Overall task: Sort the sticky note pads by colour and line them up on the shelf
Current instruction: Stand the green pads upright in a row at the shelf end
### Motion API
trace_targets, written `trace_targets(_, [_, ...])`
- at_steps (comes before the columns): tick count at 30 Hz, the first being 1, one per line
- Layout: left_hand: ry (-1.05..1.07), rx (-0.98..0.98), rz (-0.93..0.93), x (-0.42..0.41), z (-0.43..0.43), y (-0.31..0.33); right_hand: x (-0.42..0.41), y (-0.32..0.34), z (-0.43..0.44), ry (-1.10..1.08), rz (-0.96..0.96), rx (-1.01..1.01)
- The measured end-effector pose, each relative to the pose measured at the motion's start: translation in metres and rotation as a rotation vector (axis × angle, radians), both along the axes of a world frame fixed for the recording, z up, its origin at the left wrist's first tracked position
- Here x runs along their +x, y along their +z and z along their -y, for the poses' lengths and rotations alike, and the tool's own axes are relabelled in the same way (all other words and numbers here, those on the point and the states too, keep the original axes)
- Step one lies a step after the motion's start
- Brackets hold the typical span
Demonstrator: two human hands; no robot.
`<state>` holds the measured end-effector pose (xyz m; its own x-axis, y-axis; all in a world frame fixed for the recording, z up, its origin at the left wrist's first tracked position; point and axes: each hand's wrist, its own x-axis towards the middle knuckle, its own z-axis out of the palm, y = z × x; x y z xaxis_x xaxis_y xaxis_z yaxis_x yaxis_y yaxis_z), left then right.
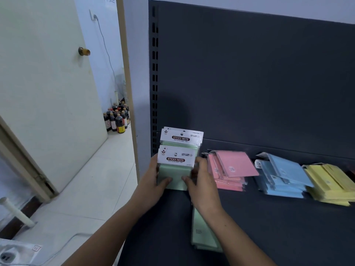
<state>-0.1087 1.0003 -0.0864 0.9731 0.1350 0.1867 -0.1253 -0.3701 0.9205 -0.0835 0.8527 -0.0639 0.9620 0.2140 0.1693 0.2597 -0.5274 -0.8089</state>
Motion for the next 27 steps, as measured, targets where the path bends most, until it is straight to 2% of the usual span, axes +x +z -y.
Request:
trace_targets(14, [0.306, 0.184, 0.033, 0.039, 0.014, -0.011, 0.033, -0.006, -0.026, -0.197, 0.052, 0.012])
trace_targets(17, [0.246, 0.103, -0.011, 0.041, 0.012, -0.012, 0.035, -0.006, -0.029, -0.217, 0.039, 0.008])
trace_targets(20, [0.133, -0.031, -0.051, 0.044, 0.014, -0.009, 0.042, -0.005, -0.031, -0.192, -0.129, 0.122])
trace_targets(23, [0.122, -0.044, -0.067, 0.048, 0.018, -0.008, 0.047, -0.007, -0.032, -0.155, -0.248, 0.233])
trace_targets(27, [0.124, -0.092, -0.072, 0.05, 0.024, -0.01, 0.047, -0.009, -0.031, -0.115, -0.26, 0.268])
